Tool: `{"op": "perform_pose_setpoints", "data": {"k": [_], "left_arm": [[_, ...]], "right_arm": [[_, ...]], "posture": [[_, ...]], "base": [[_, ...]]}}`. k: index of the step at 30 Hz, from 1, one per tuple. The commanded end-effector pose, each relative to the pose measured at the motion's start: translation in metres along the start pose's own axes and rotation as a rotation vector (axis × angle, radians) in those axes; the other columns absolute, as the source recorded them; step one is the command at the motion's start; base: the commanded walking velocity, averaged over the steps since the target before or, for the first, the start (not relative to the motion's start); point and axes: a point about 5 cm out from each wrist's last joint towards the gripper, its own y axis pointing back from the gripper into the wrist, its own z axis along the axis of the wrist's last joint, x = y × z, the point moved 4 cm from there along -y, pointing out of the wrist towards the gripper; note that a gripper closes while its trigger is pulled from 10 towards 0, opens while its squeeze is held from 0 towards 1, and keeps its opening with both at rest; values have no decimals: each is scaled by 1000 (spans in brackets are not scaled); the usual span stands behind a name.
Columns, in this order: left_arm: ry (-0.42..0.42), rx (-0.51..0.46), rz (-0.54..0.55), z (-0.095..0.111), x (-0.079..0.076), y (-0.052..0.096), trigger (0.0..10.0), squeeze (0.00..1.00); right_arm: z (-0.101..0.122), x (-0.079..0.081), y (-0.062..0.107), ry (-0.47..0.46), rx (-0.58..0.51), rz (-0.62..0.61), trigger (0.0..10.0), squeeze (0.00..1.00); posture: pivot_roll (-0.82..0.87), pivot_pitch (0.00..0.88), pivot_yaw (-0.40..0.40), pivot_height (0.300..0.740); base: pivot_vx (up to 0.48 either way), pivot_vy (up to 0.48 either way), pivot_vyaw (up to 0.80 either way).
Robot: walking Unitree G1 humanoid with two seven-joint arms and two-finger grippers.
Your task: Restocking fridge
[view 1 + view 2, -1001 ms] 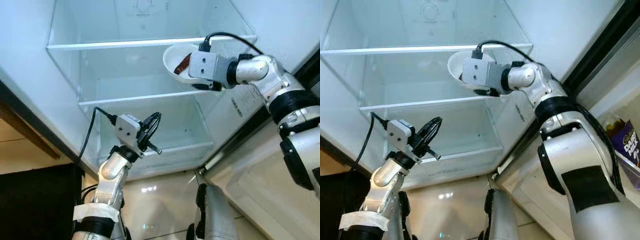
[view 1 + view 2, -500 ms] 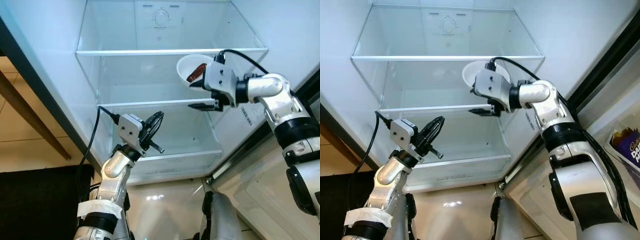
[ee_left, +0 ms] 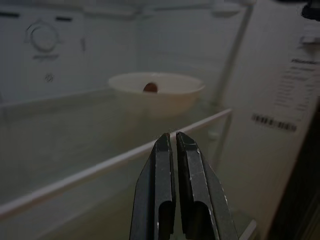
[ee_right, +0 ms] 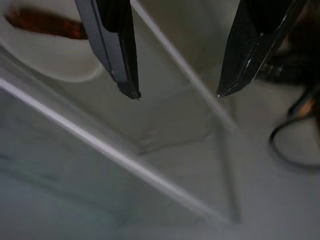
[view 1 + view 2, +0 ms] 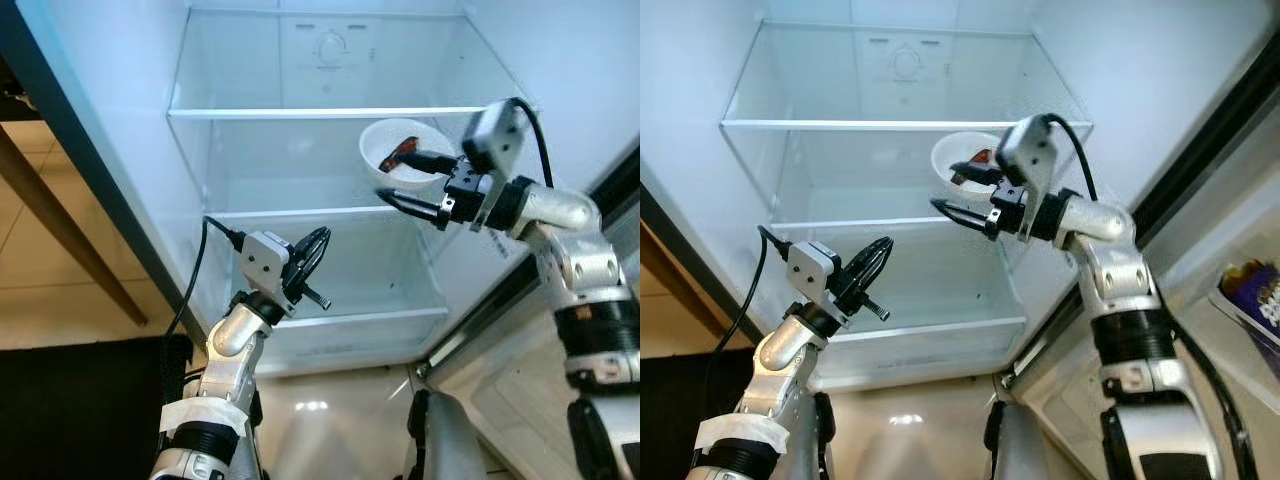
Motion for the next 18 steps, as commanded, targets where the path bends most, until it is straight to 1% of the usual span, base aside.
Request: {"op": "perform_pose_setpoints", "data": {"k": [1, 2, 4, 6, 7, 10, 11, 13, 15, 16, 17, 18], "left_arm": [[21, 1, -16, -4, -8, -1, 10000, 0], [21, 1, -16, -4, -8, -1, 10000, 0], [23, 1, -18, -5, -9, -2, 10000, 0], [24, 0, -22, -5, -10, -2, 10000, 0], [24, 0, -22, -5, -10, -2, 10000, 0], [26, 0, -22, -6, -10, -2, 10000, 0], [26, 0, -22, -6, -10, -2, 10000, 0], [27, 1, -22, -7, -10, -2, 10000, 0], [31, 4, -20, -9, -10, -2, 10000, 0], [31, 4, -20, -9, -10, -2, 10000, 0], [32, 5, -19, -9, -10, -2, 10000, 0], [37, 8, -18, -10, -11, -2, 10000, 0]], "right_arm": [[-1, 0, 5, -65, -26, -53, 10000, 0], [-1, 0, 5, -65, -26, -53, 10000, 0], [-3, 7, 6, -102, -41, -45, 10000, 0], [1, 15, 5, -173, -95, -37, 10000, 0], [1, 15, 5, -173, -95, -37, 10000, 0], [9, 31, 5, -287, -182, 7, 10000, 0], [9, 31, 5, -287, -182, 7, 10000, 0], [15, 42, 4, -361, -240, 26, 10000, 0], [20, 51, 1, -439, -303, 18, 10000, 0], [20, 51, 1, -439, -303, 18, 10000, 0], [20, 53, 0, -461, -318, 7, 10000, 0], [13, 56, -4, -481, -317, -32, 10000, 0]], "posture": [[14, 130, -59, 475], [14, 130, -59, 475], [14, 130, -55, 475], [13, 130, -55, 475], [13, 130, -55, 475], [9, 131, -53, 475], [9, 131, -53, 475], [3, 133, -53, 475], [1, 134, -53, 475], [1, 134, -53, 475], [1, 134, -53, 475], [-2, 132, -52, 475]], "base": [[0, 0, 0], [0, 0, 0], [0, 0, 0], [0, 0, 0], [0, 0, 0], [0, 0, 0], [0, 0, 0], [0, 0, 0], [0, 0, 0], [0, 0, 0], [0, 0, 0], [0, 0, 0]]}}
